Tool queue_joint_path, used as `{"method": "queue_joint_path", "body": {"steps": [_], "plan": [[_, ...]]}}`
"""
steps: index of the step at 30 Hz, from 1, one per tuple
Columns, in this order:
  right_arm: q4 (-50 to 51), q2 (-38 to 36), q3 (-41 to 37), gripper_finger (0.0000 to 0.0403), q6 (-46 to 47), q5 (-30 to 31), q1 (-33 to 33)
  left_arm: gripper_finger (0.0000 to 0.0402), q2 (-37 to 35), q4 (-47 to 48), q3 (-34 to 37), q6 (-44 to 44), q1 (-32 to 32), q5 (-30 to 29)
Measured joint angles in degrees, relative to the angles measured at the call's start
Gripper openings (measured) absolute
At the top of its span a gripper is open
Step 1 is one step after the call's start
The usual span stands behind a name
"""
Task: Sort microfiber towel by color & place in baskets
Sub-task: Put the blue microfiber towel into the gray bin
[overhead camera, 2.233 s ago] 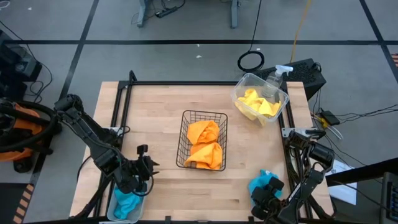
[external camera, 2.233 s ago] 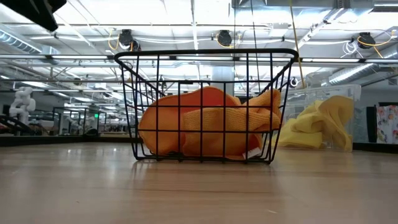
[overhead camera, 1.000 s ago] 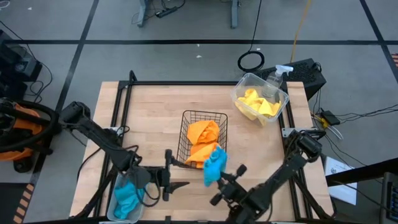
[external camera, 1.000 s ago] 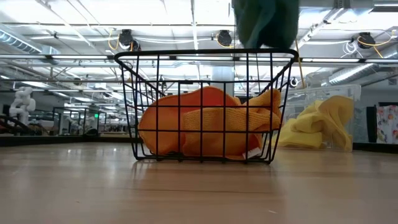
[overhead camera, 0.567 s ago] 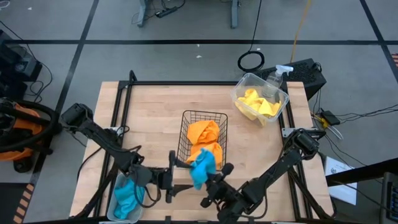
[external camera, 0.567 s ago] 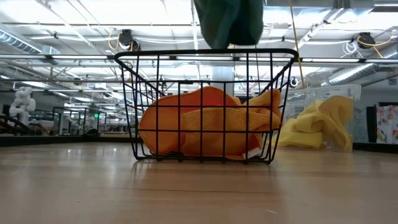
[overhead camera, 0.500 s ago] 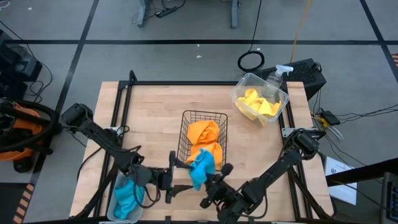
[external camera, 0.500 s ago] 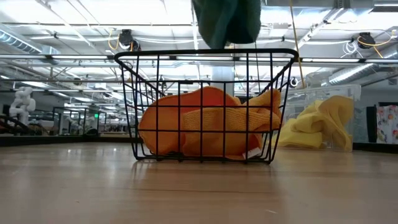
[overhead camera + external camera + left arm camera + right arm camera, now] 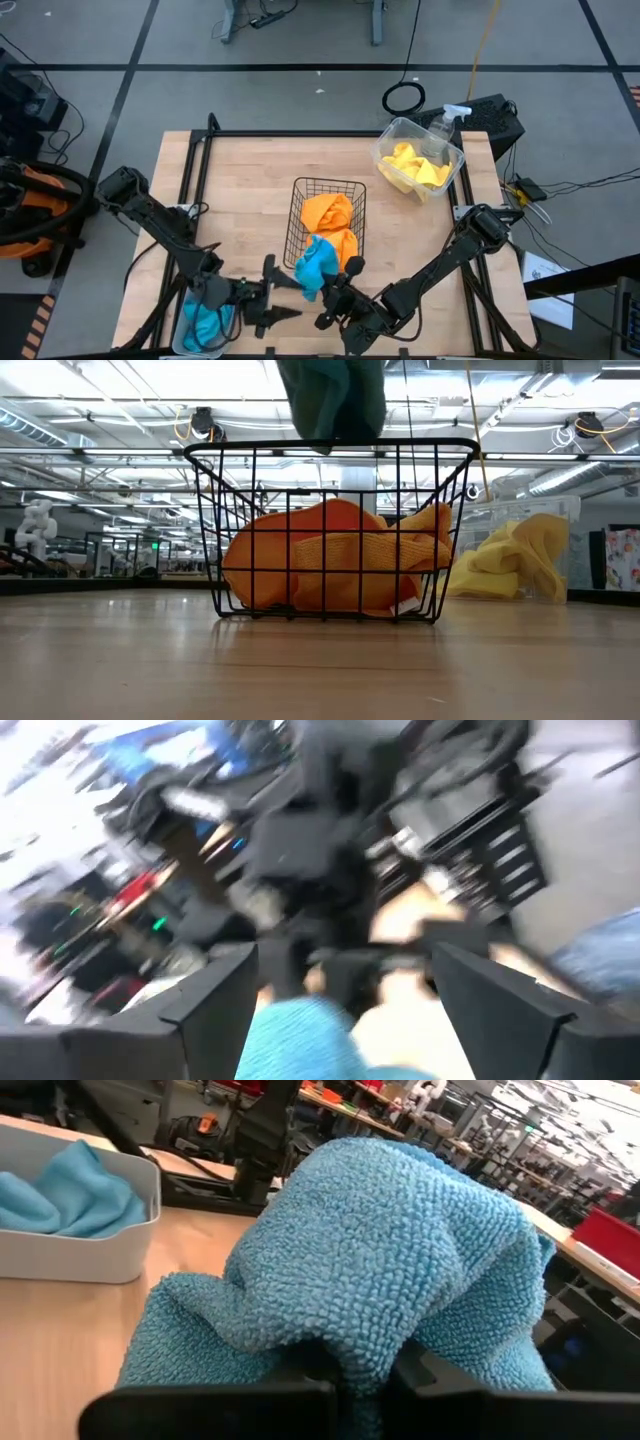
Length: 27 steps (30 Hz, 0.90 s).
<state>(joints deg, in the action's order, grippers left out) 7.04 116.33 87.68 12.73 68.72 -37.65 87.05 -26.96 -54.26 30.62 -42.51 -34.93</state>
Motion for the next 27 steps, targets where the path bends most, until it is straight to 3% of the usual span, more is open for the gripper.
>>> {"method": "queue_joint_path", "body": {"steps": [4, 17, 27], "plan": [[-3.41, -0.02, 0.00, 0.0013, -5.23, -3.04, 0.23, 0.0297, 0.00, 4.16, 0.00, -2.74, 1.53, -6.70], [-14.23, -0.02, -0.02, 0.0013, -19.34, -3.38, 1.84, 0.0297, -0.03, 7.13, 0.00, -6.35, 2.04, -4.50], [-20.52, -0.02, -0.03, 0.0013, -27.83, -10.34, 2.08, 0.0294, -0.09, 10.17, -0.04, -8.78, 1.64, -5.68]]}}
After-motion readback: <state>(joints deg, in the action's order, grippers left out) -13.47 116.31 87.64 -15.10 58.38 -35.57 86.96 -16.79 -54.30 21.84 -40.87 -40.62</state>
